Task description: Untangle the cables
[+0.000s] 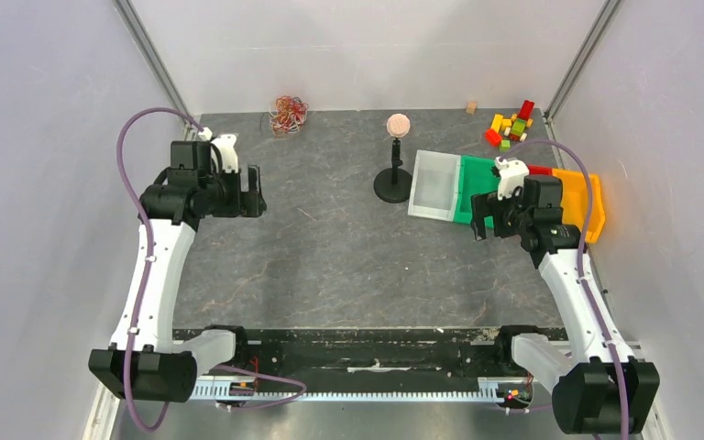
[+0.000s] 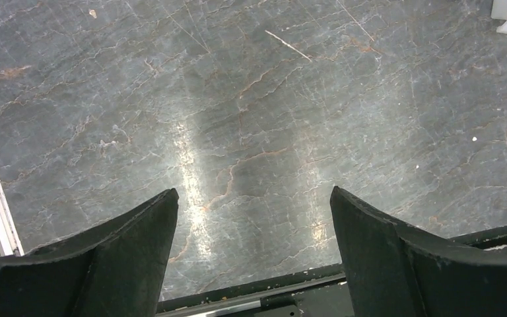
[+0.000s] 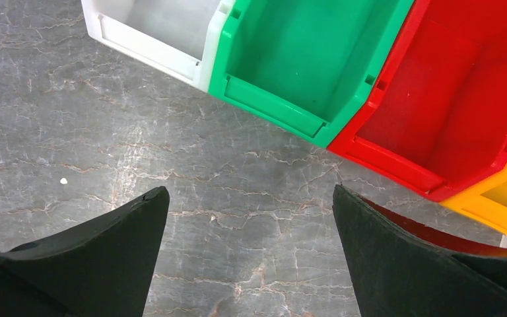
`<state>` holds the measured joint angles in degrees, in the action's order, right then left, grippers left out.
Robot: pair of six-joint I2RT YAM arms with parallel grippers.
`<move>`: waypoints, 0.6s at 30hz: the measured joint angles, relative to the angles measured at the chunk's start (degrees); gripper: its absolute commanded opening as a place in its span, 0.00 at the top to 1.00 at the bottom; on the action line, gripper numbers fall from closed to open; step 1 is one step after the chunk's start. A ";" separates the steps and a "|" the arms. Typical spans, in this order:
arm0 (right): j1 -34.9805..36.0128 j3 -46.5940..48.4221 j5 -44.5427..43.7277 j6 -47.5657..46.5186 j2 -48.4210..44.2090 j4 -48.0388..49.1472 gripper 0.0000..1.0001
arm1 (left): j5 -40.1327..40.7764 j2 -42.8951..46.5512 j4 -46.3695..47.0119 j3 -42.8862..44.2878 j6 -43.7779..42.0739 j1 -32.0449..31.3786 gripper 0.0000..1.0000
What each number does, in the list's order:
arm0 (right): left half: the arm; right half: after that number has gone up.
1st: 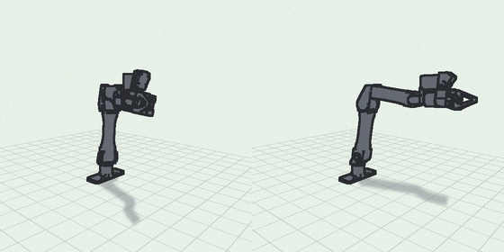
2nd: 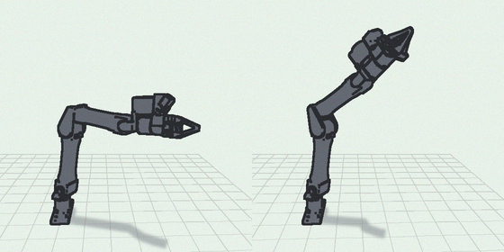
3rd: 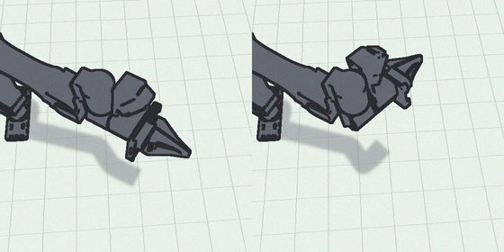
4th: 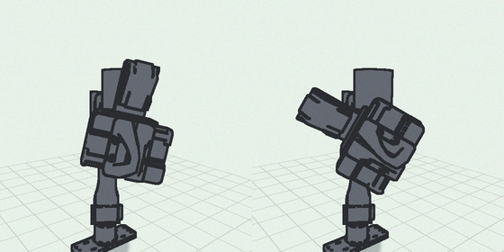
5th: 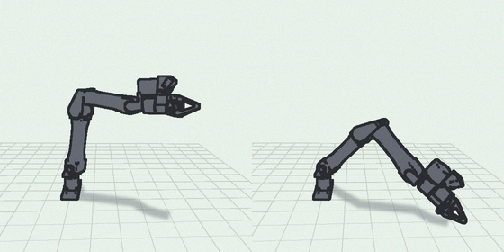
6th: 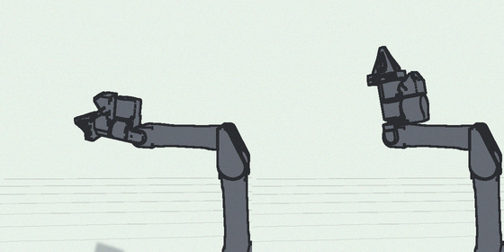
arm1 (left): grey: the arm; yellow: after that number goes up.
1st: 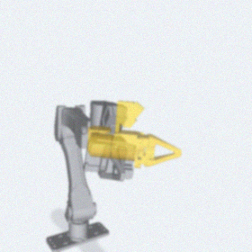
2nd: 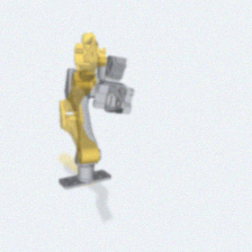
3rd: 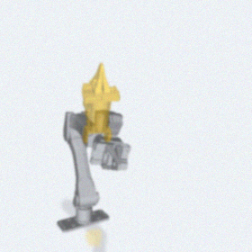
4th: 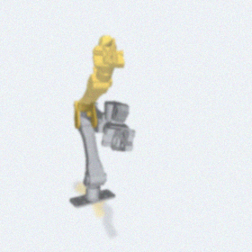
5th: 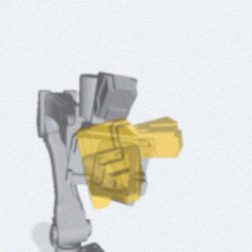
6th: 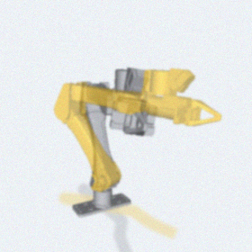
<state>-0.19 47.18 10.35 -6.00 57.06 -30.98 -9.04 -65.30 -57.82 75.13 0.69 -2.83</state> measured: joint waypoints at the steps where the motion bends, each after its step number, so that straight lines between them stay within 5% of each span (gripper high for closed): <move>1: 0.00 0.00 0.07 0.00 0.00 0.00 0.02 | 0.09 -0.24 0.09 0.02 0.00 0.00 0.08; 9: 0.00 0.00 0.57 0.02 1.03 0.04 0.02 | -0.33 -11.67 1.60 10.91 0.94 0.00 0.08; 18: 0.00 0.00 2.05 0.02 5.53 0.04 0.02 | -5.03 -30.88 18.27 23.80 12.31 0.00 0.08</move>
<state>-0.19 47.18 12.40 -5.98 62.59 -30.94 -14.06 -96.18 -39.55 98.94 12.99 -2.83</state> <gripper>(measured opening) 0.979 0.918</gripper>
